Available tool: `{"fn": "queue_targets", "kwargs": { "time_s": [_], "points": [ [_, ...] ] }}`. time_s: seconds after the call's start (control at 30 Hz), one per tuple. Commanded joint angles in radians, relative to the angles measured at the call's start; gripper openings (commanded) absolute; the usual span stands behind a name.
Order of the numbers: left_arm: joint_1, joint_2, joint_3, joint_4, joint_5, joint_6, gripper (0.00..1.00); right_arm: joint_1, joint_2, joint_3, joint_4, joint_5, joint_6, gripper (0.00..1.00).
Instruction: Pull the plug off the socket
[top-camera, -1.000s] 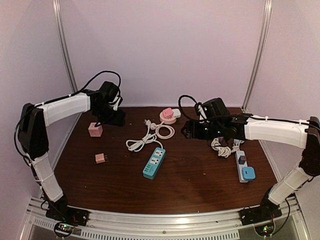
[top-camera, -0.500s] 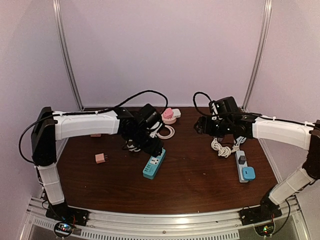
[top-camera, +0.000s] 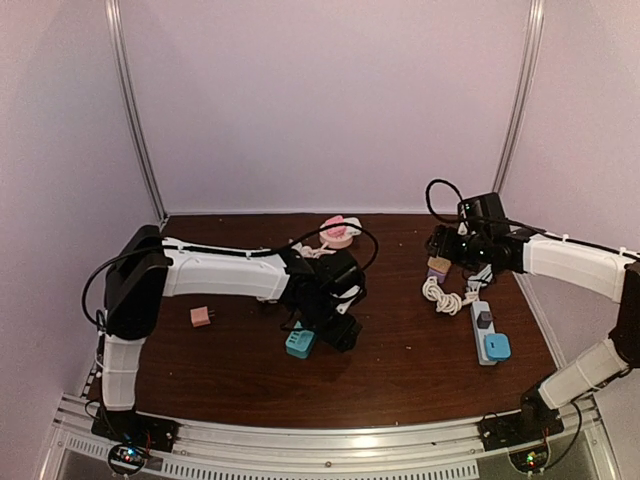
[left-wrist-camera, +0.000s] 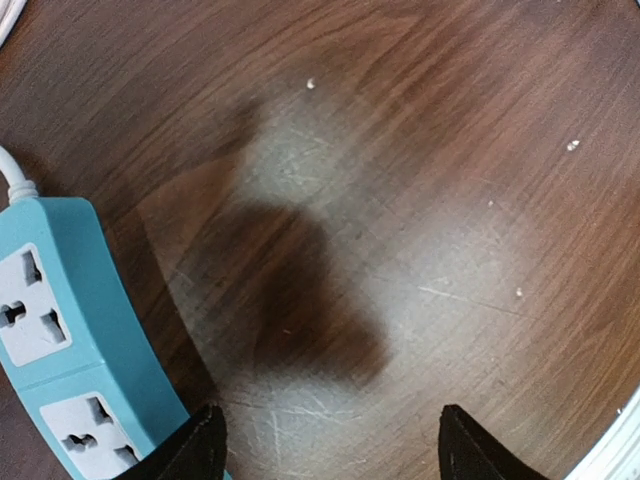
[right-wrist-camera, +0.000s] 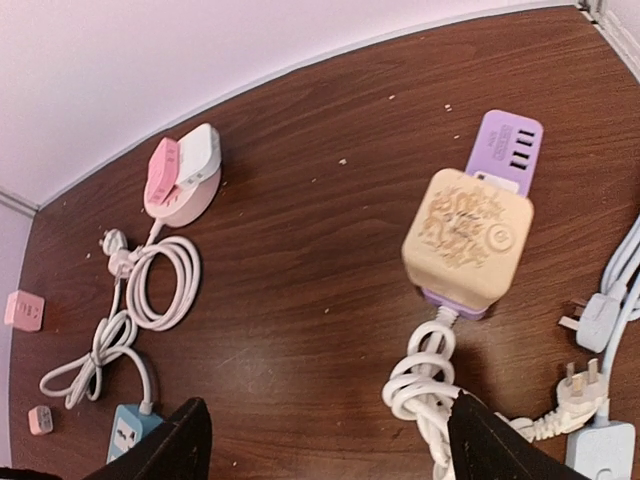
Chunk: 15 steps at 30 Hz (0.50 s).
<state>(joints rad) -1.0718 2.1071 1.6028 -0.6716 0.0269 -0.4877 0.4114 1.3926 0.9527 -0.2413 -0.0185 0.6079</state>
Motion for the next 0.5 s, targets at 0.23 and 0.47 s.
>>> {"fn": "queue_targets", "kwargs": {
  "time_s": [0.23,0.47],
  "points": [
    [0.082,0.018,-0.062,0.038,-0.094,-0.053,0.75,-0.141,0.193,0.212,-0.067,0.167,-0.086,0.96],
    [0.16,-0.033,-0.159,0.066,-0.118,-0.051,0.75,-0.141,0.351,0.342,-0.154,0.223,-0.09,0.99]
  ]
}}
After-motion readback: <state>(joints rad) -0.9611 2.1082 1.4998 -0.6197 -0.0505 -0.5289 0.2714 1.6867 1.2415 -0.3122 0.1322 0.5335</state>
